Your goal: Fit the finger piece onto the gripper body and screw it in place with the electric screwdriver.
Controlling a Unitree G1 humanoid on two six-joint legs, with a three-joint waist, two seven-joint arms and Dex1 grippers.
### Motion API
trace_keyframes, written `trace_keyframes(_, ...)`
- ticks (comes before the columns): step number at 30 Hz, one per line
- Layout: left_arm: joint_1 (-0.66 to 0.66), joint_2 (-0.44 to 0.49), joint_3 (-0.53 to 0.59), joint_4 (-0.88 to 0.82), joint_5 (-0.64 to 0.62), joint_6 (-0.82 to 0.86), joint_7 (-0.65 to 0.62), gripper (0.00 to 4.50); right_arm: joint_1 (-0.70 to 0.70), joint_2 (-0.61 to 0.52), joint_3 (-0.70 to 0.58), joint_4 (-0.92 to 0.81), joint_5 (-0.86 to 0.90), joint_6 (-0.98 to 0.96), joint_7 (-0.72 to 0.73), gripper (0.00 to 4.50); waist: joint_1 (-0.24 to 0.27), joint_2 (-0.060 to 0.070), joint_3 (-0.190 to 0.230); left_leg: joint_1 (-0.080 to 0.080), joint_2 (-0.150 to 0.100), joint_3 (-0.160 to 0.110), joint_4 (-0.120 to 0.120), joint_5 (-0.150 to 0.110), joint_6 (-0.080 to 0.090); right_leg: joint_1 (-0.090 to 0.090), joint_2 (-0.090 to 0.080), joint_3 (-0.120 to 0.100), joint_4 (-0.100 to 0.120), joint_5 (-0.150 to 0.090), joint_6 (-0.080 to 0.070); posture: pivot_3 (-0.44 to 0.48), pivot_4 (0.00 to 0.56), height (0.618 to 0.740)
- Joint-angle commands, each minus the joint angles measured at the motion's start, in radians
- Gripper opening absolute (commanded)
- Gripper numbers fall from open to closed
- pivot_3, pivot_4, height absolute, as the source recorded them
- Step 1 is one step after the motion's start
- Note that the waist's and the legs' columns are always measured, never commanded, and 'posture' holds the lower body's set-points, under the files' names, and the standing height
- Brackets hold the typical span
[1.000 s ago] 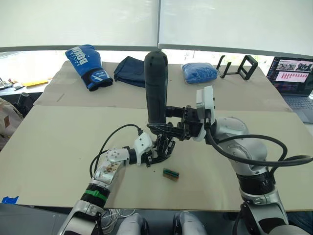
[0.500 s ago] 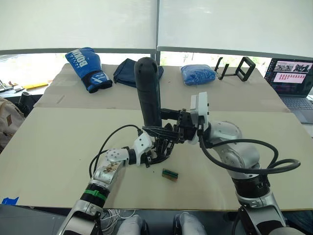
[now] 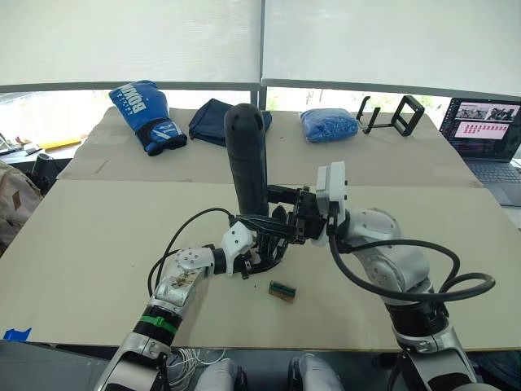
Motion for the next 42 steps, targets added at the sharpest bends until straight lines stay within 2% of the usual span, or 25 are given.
trace_keyframes(1, 0.017, 0.004, -0.016, 0.009, 0.001, 0.015, -0.012, 2.32, 0.040, -0.017, 0.046, 0.074, -0.068, 0.029, -0.004, 1.94, 0.000, 0.000, 0.000, 0.000, 0.000, 0.000, 0.000, 0.000, 0.000, 0.000, 0.000, 0.000, 0.000, 0.000, 0.000, 0.000, 0.150, 0.740)
trace_keyframes(12, 0.015, -0.001, -0.014, 0.021, 0.002, 0.009, -0.006, 2.32, -0.010, -0.020, 0.015, 0.052, -0.033, 0.036, 0.009, 1.94, 0.001, 0.000, 0.000, 0.000, 0.000, -0.001, -0.001, 0.000, 0.000, -0.001, -0.001, 0.000, 0.000, 0.000, 0.000, 0.000, 0.150, 0.740)
trace_keyframes(16, 0.014, -0.005, -0.013, 0.028, 0.004, 0.004, -0.002, 2.32, -0.059, -0.015, -0.032, 0.016, 0.018, 0.010, 0.042, 1.94, 0.002, 0.000, 0.000, -0.002, 0.000, -0.001, 0.000, 0.000, 0.000, -0.001, -0.001, -0.001, -0.001, 0.000, 0.000, 0.000, 0.150, 0.740)
trace_keyframes(25, 0.009, -0.020, -0.009, 0.064, 0.018, -0.019, 0.019, 2.32, -0.164, -0.036, -0.136, -0.059, 0.166, 0.054, 0.082, 1.94, 0.013, 0.000, 0.001, -0.015, 0.000, -0.001, 0.002, 0.001, -0.001, -0.012, 0.000, -0.002, 0.000, 0.001, -0.002, 0.000, 0.150, 0.740)
trace_keyframes(33, 0.001, -0.040, 0.009, 0.084, -0.002, -0.003, 0.026, 2.32, -0.133, -0.087, -0.184, -0.108, 0.270, 0.107, 0.122, 1.94, 0.016, -0.001, 0.001, -0.015, 0.000, -0.001, 0.002, 0.001, 0.000, -0.012, 0.000, -0.003, 0.000, 0.001, -0.002, 0.000, 0.150, 0.740)
trace_keyframes(37, 0.007, -0.036, 0.021, 0.070, -0.018, 0.025, 0.027, 4.31, -0.140, -0.124, -0.223, -0.165, 0.400, 0.188, 0.120, 1.94, 0.015, -0.001, 0.001, -0.015, 0.000, -0.001, 0.002, 0.001, 0.000, -0.012, -0.001, -0.003, 0.000, 0.001, -0.002, 0.000, 0.150, 0.740)
trace_keyframes(42, 0.041, 0.031, 0.049, 0.023, -0.020, 0.008, 0.011, 4.42, -0.164, -0.226, -0.299, -0.224, 0.567, 0.299, 0.105, 1.94, 0.009, -0.001, 0.001, -0.015, 0.000, -0.002, 0.001, 0.001, 0.000, -0.013, -0.001, -0.002, 0.000, 0.001, -0.002, 0.000, 0.150, 0.740)
